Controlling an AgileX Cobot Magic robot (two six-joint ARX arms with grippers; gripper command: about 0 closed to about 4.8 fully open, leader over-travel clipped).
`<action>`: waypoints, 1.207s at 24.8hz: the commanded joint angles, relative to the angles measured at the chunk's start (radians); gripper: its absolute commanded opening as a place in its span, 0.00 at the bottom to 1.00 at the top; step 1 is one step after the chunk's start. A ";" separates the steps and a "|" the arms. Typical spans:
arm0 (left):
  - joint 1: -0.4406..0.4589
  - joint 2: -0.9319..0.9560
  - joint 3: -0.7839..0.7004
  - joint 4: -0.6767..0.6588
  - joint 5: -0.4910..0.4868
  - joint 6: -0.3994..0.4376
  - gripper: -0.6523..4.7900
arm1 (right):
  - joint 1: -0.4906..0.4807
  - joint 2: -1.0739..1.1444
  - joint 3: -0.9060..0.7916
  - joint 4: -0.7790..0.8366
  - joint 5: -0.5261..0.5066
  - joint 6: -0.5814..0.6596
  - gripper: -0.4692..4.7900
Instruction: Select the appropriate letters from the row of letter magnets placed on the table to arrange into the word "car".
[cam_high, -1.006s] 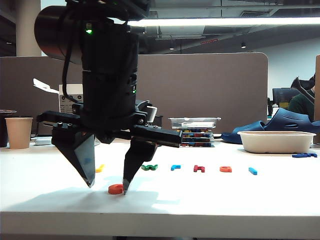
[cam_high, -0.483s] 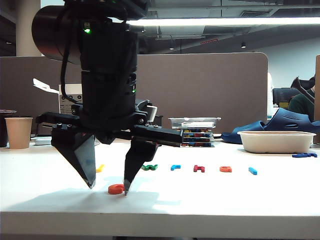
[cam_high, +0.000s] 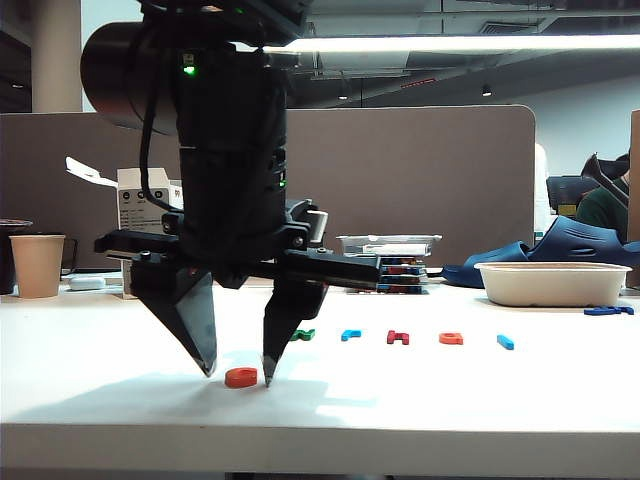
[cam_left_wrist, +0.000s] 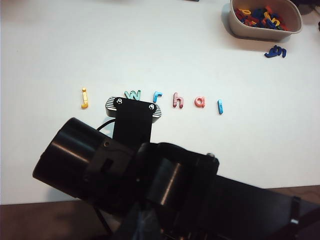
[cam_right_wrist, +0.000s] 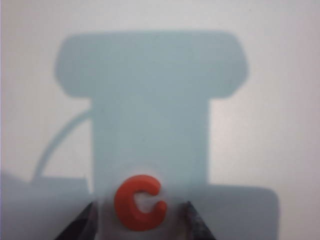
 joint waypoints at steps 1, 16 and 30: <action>0.000 -0.003 0.001 0.002 -0.004 0.001 0.11 | 0.002 0.020 -0.013 -0.005 -0.037 0.008 0.49; 0.000 -0.003 0.001 0.002 -0.003 0.001 0.11 | 0.001 0.021 -0.014 0.011 -0.036 -0.024 0.48; 0.000 -0.003 0.001 0.002 -0.004 0.001 0.11 | 0.002 0.060 -0.015 0.021 -0.110 -0.118 0.47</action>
